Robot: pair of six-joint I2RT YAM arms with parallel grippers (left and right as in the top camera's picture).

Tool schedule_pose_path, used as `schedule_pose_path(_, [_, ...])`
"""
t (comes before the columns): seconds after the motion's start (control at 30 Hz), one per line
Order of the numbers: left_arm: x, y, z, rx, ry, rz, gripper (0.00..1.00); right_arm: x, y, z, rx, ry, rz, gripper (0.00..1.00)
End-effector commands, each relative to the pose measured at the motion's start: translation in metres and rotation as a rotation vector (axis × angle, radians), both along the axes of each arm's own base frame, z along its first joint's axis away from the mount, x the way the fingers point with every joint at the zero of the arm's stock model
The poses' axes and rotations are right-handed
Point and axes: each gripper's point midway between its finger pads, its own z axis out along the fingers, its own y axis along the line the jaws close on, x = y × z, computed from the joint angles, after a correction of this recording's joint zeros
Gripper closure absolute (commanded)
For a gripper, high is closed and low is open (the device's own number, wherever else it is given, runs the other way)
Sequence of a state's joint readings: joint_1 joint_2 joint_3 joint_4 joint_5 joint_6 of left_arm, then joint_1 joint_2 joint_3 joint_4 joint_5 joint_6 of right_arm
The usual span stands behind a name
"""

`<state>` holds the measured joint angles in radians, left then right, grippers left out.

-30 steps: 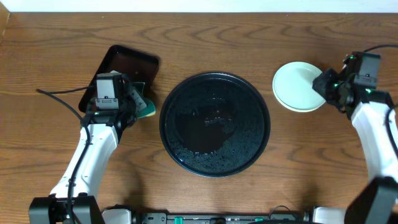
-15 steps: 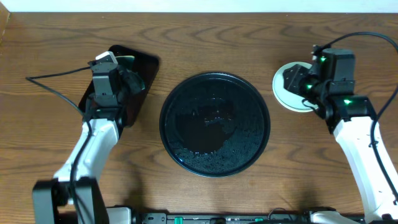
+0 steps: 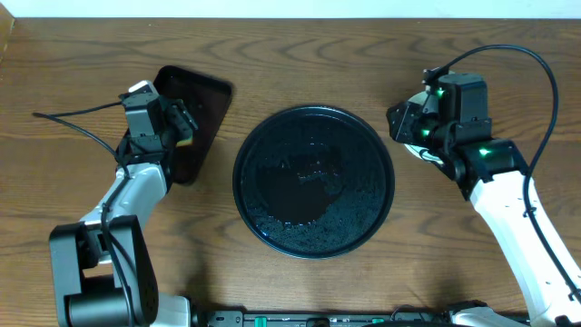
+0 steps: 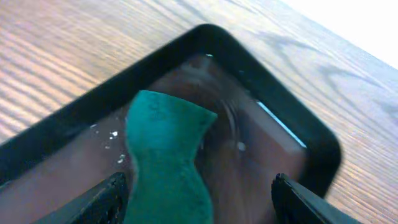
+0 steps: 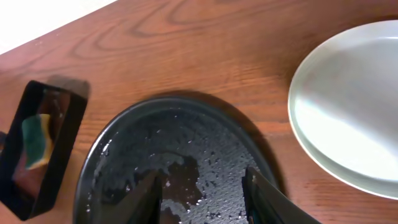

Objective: Clean dirty plates on tray and stack at the side
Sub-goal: 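Release the sponge into the black tray with the left gripper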

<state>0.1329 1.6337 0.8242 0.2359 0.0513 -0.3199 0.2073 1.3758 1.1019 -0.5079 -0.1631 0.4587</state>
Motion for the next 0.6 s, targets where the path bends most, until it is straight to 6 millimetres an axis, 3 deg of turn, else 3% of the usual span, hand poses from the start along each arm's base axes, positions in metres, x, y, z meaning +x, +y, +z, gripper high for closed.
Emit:
schedule_pose_path(0.0, [0.001, -0.017, 0.038, -0.037, -0.091, -0.087, 0.25, -0.003, 0.006, 0.003, -0.047, -0.029, 0.051, 0.59])
schedule_pose_path(0.23, [-0.035, -0.022, 0.096, -0.169, -0.148, 0.006, 0.25, -0.012, 0.007, 0.032, -0.041, -0.105, 0.067, 0.62])
schedule_pose_path(0.4, [-0.062, -0.026, 0.11, -0.194, -0.128, 0.025, 0.24, -0.037, 0.024, 0.052, -0.032, -0.144, 0.131, 0.66])
schedule_pose_path(0.47, [-0.068, -0.026, 0.111, -0.196, -0.118, 0.026, 0.24, -0.049, 0.038, 0.055, -0.041, -0.151, 0.189, 0.61])
schedule_pose_path(0.57, [-0.069, -0.026, 0.109, -0.197, -0.107, 0.027, 0.24, -0.065, 0.063, 0.058, -0.036, -0.158, 0.271, 0.46])
